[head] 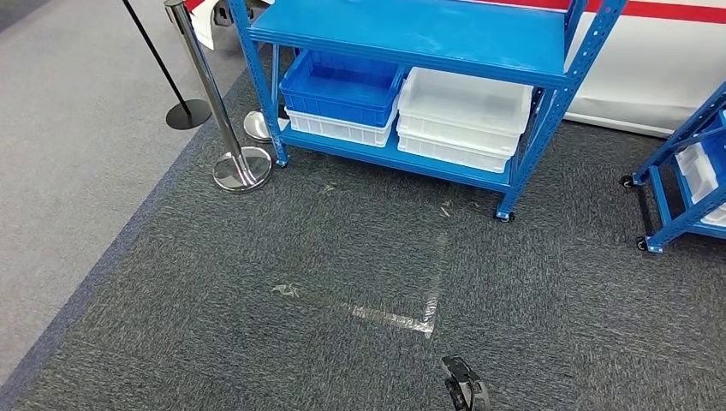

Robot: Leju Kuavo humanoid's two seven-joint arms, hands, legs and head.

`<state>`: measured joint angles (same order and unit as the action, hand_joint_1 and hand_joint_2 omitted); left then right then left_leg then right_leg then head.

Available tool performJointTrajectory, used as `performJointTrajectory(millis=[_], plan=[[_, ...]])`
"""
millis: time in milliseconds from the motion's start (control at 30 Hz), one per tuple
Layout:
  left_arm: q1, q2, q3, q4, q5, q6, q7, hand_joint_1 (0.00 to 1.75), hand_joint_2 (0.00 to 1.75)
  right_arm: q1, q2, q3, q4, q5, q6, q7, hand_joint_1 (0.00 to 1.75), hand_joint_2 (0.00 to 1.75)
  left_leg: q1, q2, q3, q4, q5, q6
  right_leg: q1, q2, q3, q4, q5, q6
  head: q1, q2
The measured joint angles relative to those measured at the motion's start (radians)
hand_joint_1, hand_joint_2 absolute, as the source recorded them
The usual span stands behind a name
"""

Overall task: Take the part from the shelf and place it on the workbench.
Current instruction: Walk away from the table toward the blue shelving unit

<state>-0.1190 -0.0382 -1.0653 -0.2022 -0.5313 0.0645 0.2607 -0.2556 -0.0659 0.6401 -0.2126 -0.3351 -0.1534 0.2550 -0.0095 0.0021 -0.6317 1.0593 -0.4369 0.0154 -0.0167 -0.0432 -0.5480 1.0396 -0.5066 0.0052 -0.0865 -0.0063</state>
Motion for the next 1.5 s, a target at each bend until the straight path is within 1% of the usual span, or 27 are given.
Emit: performJointTrajectory(millis=[100,167,267,333,367,400,467,533,600,667,700,767,833,900,933,1033,1067,1100,1167,1200,1267,1300,1367,1400,1433,1467,1500], plan=[[0.002,0.001,0.0,0.0,-0.003,0.007,-0.001,0.0,0.0,0.002,0.004,0.0,0.0,-0.007,0.001,0.006,0.0,0.0,-0.007,0.0,0.026,-0.046,-0.009,0.018,0.0,-0.004,0.01,-0.003,0.009,0.017,0.001,0.0],[0.004,0.001,0.0,0.0,-0.004,0.011,-0.001,0.0,0.0,0.003,0.007,0.0,0.0,-0.01,0.003,0.005,0.0,0.0,-0.004,-0.004,0.049,-0.063,-0.008,0.027,-0.002,0.008,0.006,0.022,0.001,0.023,0.002,0.0],[0.001,0.001,-0.001,0.0,-0.006,0.013,-0.001,0.0,0.0,0.003,0.009,0.0,0.0,-0.014,0.004,0.003,0.0,0.0,0.0,-0.007,0.071,-0.072,-0.011,0.036,-0.003,0.033,-0.074,0.167,-0.066,0.031,0.004,0.0],[0.002,0.0,-0.001,0.0,-0.007,0.013,-0.002,0.0,0.0,0.009,0.009,0.0,0.0,-0.017,0.004,0.003,0.0,0.0,0.001,-0.014,0.079,-0.071,-0.02,0.038,-0.005,0.037,-0.136,0.247,-0.087,0.039,0.005,0.0],[0.003,0.0,-0.002,0.0,-0.008,0.013,-0.002,0.0,0.0,0.012,0.009,0.0,0.0,-0.018,0.004,0.003,0.0,0.0,0.002,-0.018,0.086,-0.069,-0.026,0.036,-0.008,0.038,-0.148,0.243,-0.074,0.044,0.005,0.0],[0.004,0.0,-0.002,0.0,-0.008,0.013,-0.002,0.0,0.0,0.014,0.009,0.0,0.0,-0.019,0.004,0.003,0.0,0.0,0.005,-0.022,0.093,-0.066,-0.033,0.033,-0.012,0.038,-0.145,0.206,-0.042,0.049,0.005,0.0],[0.006,0.0,-0.002,0.0,-0.01,0.013,-0.002,0.0,0.0,0.015,0.009,0.0,0.0,-0.021,0.004,0.003,0.0,0.0,0.009,-0.027,0.102,-0.055,-0.053,0.022,-0.023,0.04,-0.115,0.088,0.045,0.059,0.007,0.0],[0.005,0.001,-0.002,0.0,-0.01,0.013,-0.002,0.0,0.0,0.015,0.01,0.0,0.0,-0.022,0.005,0.002,0.0,0.0,0.009,-0.03,0.101,-0.041,-0.075,0.007,-0.024,0.041,-0.097,0.026,0.071,0.049,0.013,0.0],[0.004,0.001,-0.003,0.0,-0.01,0.013,-0.003,0.0,0.0,0.016,0.01,0.0,0.0,-0.023,0.006,0.001,0.0,0.0,0.009,-0.031,0.108,-0.031,-0.088,-0.006,-0.017,0.042,-0.092,0.026,0.053,0.026,0.016,0.0],[0.003,0.001,-0.003,0.0,-0.01,0.013,-0.004,0.0,0.0,0.014,0.011,0.0,0.0,-0.024,0.006,-0.001,0.0,0.0,0.011,-0.027,0.11,-0.011,-0.089,-0.014,-0.017,0.042,-0.078,0.023,0.051,0.011,0.014,0.0],[0.001,0.001,-0.003,0.0,-0.01,0.013,-0.005,0.0,0.0,0.012,0.011,0.0,0.0,-0.024,0.006,-0.003,0.0,0.0,0.012,-0.022,0.092,0.022,-0.085,-0.017,-0.018,0.041,-0.067,0.021,0.047,0.005,0.013,0.0],[-0.001,0.001,-0.003,0.0,-0.01,0.013,-0.007,0.0,0.0,0.011,0.009,0.0,0.0,-0.024,0.008,-0.009,0.0,0.0,0.014,-0.013,0.015,0.146,-0.094,-0.025,-0.017,0.038,-0.042,0.012,0.035,-0.002,0.012,0.0],[0.002,0.001,-0.003,0.0,-0.01,0.013,-0.008,0.0,0.0,0.012,0.009,0.0,0.0,-0.024,0.01,-0.014,0.0,0.0,0.015,-0.009,-0.075,0.257,-0.141,-0.028,-0.015,0.037,-0.017,0.005,0.018,-0.004,0.012,0.0],[0.004,0.001,-0.003,0.0,-0.01,0.014,-0.009,0.0,0.0,0.014,0.009,0.0,0.0,-0.025,0.011,-0.016,0.0,0.0,0.013,-0.009,-0.117,0.259,-0.169,-0.023,-0.014,0.039,0.014,0.003,-0.004,-0.004,0.011,0.0],[0.003,0.002,-0.003,0.0,-0.01,0.014,-0.009,0.0,0.0,0.015,0.01,0.0,0.0,-0.025,0.011,-0.016,0.0,0.0,0.012,-0.009,-0.117,0.215,-0.152,-0.017,-0.014,0.04,0.032,0.002,-0.016,-0.004,0.011,0.0],[0.008,0.004,-0.003,0.001,-0.01,0.013,-0.009,0.0,0.0,0.015,0.012,0.0,0.0,-0.025,0.011,-0.016,0.0,0.0,-0.004,-0.007,-0.089,0.03,0.005,0.008,-0.012,0.042,0.07,-0.005,-0.053,0.005,0.011,0.0],[0.01,0.005,-0.003,0.001,-0.01,0.013,-0.009,0.0,0.0,0.016,0.013,0.0,0.0,-0.025,0.011,-0.016,0.0,0.0,-0.009,-0.007,-0.08,-0.006,0.045,0.014,-0.01,0.044,0.08,-0.013,-0.063,0.011,0.011,0.0],[0.012,0.006,-0.003,0.001,-0.01,0.013,-0.009,0.0,0.0,0.016,0.015,0.0,0.0,-0.026,0.011,-0.016,0.0,0.0,-0.011,-0.009,-0.074,-0.026,0.059,0.018,-0.007,0.045,0.093,-0.014,-0.065,0.017,0.011,0.0],[0.01,0.006,-0.003,0.001,-0.009,0.013,-0.01,0.0,0.0,0.014,0.015,0.0,-0.001,-0.026,0.011,-0.016,0.0,0.0,-0.009,-0.013,-0.042,-0.043,0.053,0.025,-0.006,0.045,0.105,0.005,-0.05,0.028,0.014,0.0],[0.01,0.006,-0.004,0.001,-0.009,0.012,-0.01,0.0,0.0,0.012,0.015,0.0,-0.001,-0.027,0.011,-0.017,0.0,0.0,-0.007,-0.015,-0.024,-0.05,0.046,0.03,-0.006,0.045,0.095,0.042,-0.035,0.031,0.016,0.0],[0.009,0.006,-0.004,0.001,-0.009,0.012,-0.01,0.0,0.0,0.01,0.016,0.0,-0.001,-0.027,0.011,-0.017,0.0,0.0,-0.007,-0.015,0.012,-0.056,0.029,0.042,-0.007,0.045,0.029,0.15,-0.035,0.033,0.023,0.0],[0.008,0.006,-0.004,0.001,-0.009,0.011,-0.011,0.0,0.0,0.012,0.016,0.0,-0.001,-0.028,0.011,-0.017,0.0,0.0,-0.008,-0.016,0.027,-0.056,0.015,0.046,-0.005,0.045,-0.014,0.201,-0.062,0.033,0.025,0.0],[0.009,0.006,-0.004,0.001,-0.009,0.011,-0.012,0.0,0.0,0.017,0.016,0.0,-0.001,-0.029,0.011,-0.018,0.0,0.0,-0.011,-0.021,0.063,-0.056,-0.015,0.05,-0.001,0.045,-0.087,0.247,-0.153,0.035,0.028,0.0],[0.01,0.006,-0.004,0.001,-0.009,0.011,-0.013,0.0,0.0,0.019,0.016,0.0,-0.001,-0.03,0.011,-0.019,0.0,0.0,-0.012,-0.024,0.083,-0.056,-0.03,0.051,0.001,0.045,-0.107,0.236,-0.187,0.036,0.028,0.0],[0.012,0.006,-0.004,0.001,-0.01,0.012,-0.015,0.0,0.0,0.02,0.016,0.0,-0.001,-0.031,0.011,-0.019,0.0,0.0,-0.013,-0.026,0.104,-0.055,-0.045,0.05,0.003,0.045,-0.118,0.205,-0.193,0.035,0.029,0.0],[0.013,0.006,-0.004,0.001,-0.012,0.013,-0.017,0.0,0.0,0.021,0.016,0.0,-0.001,-0.033,0.011,-0.019,0.0,0.0,-0.014,-0.026,0.124,-0.054,-0.059,0.05,0.004,0.045,-0.123,0.165,-0.169,0.031,0.029,0.0],[0.014,0.006,-0.004,0.001,-0.013,0.015,-0.019,0.0,0.0,0.021,0.016,0.0,-0.001,-0.036,0.011,-0.02,0.0,0.44,-0.015,-0.027,0.138,-0.054,-0.073,0.049,0.006,0.046,-0.126,0.121,-0.121,0.027,0.03,0.0]])
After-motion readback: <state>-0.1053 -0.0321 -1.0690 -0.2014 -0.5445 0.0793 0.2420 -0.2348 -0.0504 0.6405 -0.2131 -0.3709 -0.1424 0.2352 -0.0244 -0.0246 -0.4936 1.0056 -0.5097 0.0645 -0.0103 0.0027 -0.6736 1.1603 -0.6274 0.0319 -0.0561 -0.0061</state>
